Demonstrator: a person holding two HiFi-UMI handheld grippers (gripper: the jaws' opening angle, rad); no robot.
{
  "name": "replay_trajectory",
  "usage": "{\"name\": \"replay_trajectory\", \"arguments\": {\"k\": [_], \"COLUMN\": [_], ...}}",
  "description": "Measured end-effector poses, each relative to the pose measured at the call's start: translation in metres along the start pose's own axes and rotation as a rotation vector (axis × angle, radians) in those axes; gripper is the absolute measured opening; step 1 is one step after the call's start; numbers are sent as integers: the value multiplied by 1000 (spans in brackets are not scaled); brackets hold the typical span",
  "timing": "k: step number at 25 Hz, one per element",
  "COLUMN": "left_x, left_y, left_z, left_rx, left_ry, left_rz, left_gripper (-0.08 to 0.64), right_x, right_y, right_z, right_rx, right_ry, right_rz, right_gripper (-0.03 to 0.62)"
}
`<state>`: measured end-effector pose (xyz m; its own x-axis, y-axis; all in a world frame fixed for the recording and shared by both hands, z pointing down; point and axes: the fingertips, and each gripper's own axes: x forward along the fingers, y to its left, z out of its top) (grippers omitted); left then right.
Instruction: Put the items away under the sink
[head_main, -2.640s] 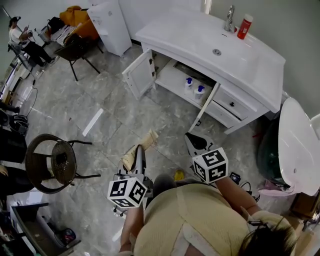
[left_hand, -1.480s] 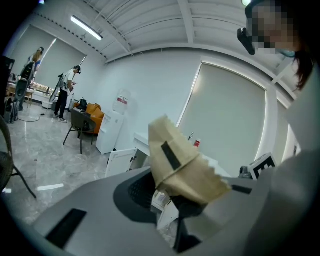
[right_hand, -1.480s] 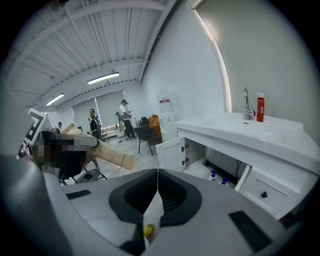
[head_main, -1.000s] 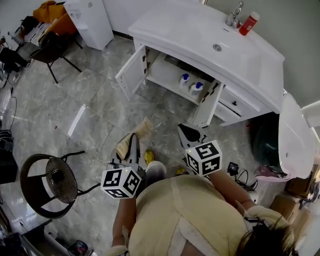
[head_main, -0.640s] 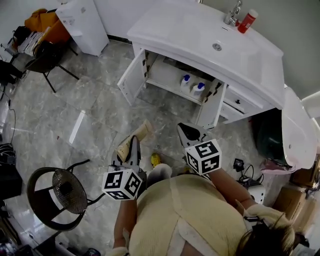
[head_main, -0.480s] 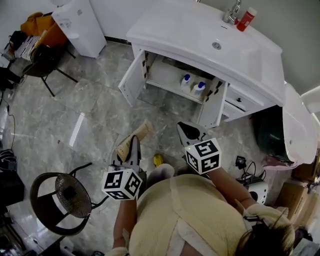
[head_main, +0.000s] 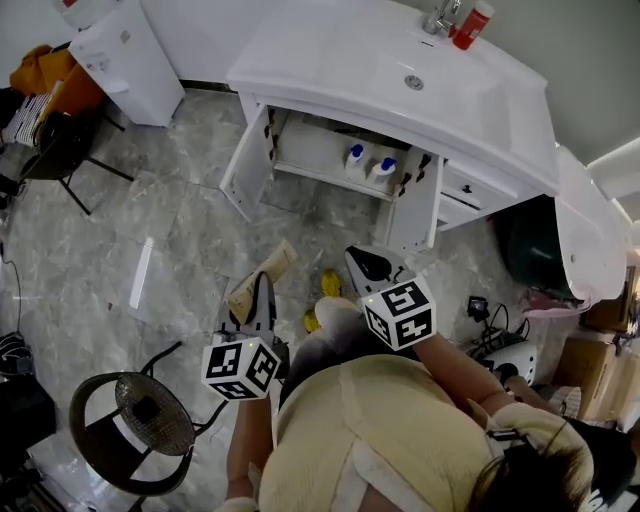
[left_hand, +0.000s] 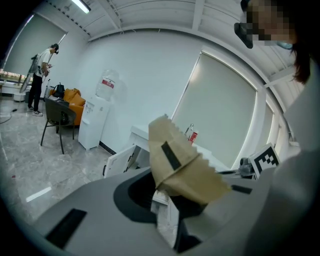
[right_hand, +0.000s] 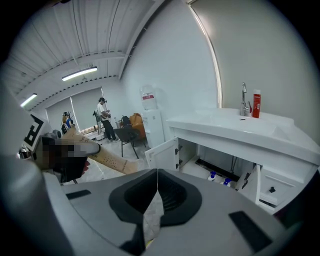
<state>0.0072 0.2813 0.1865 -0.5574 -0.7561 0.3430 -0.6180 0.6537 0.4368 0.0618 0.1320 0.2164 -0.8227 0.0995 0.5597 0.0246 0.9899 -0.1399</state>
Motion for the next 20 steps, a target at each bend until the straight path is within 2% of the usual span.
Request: {"name": "replay_trajectory", "arguments": {"k": [10, 20], "left_x": [56, 146], "left_y": [10, 7], "left_z": [18, 41], "left_rx": [4, 43], "left_ry": [33, 94], "left_rz": [6, -55], "left_gripper": [72, 72], "right_x": [44, 89], "right_y": [-37, -92], "right_z": [19, 48], "right_rx": [22, 67], "right_ry": [17, 24], "right_rz": [17, -15], "right_gripper": [26, 26]}}
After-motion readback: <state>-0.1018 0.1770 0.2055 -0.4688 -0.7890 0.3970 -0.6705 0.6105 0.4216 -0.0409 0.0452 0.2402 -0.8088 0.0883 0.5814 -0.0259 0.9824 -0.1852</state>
